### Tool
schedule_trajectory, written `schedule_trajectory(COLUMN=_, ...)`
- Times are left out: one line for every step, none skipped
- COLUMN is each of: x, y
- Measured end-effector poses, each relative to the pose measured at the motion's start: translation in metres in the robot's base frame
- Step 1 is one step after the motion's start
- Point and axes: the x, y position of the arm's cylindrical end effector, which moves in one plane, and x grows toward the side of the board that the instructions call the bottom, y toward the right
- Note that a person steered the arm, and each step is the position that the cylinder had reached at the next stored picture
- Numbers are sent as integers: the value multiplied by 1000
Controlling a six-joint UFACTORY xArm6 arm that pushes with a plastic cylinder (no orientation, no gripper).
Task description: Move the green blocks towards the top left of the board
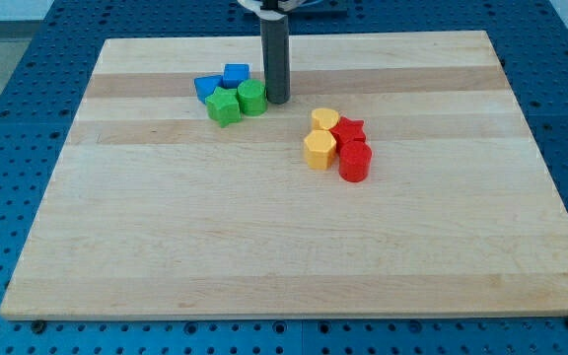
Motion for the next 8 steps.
schedule_trajectory(x=0, y=0)
schedule_trajectory(x=-5, y=-3)
schedule_trajectory(x=-2, y=-29)
schedule_trajectory(x=18, y=-58)
schedule_trajectory(x=37, y=-79)
schedule_trajectory(x=57, y=-115)
schedule_trajectory(x=76, y=-135)
schedule_trajectory(x=96, y=-145)
